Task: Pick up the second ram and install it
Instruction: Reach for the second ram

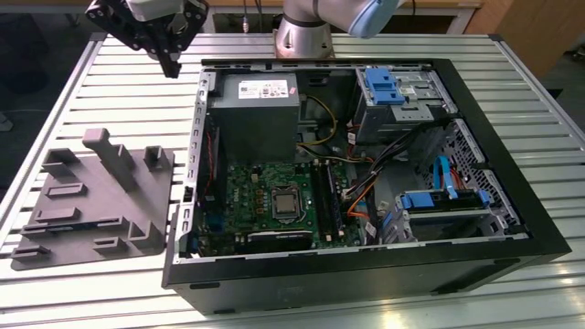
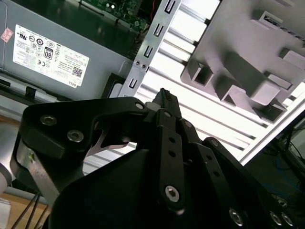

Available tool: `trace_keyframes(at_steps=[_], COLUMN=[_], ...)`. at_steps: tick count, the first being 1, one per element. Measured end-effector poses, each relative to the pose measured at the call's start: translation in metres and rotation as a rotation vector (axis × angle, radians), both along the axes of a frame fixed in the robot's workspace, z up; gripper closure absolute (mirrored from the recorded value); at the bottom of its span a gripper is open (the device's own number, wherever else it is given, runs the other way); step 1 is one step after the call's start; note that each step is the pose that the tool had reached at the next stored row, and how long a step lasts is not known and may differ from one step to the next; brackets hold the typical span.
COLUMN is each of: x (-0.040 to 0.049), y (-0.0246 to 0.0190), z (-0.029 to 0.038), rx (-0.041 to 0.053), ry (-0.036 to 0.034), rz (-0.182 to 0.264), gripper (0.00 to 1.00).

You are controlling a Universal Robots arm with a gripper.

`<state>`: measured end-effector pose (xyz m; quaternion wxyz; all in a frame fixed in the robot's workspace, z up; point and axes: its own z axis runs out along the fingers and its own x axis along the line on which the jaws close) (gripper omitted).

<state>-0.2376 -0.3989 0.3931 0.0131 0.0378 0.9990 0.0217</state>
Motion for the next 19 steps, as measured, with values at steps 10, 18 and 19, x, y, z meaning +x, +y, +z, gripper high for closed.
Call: trace_keyframes(at_steps=[10, 18, 19], x=[-0.0054, -0.0088, -0.0092], y=[0.0, 0.0, 0.0], z=[-0.0003, -0.0005, -0.0005], rx=[0.0, 0.0001, 0.0], ry=[0.0, 0.0, 0.0], rz=[0.0, 0.0, 0.0], gripper=[0.89, 0.89, 0.89])
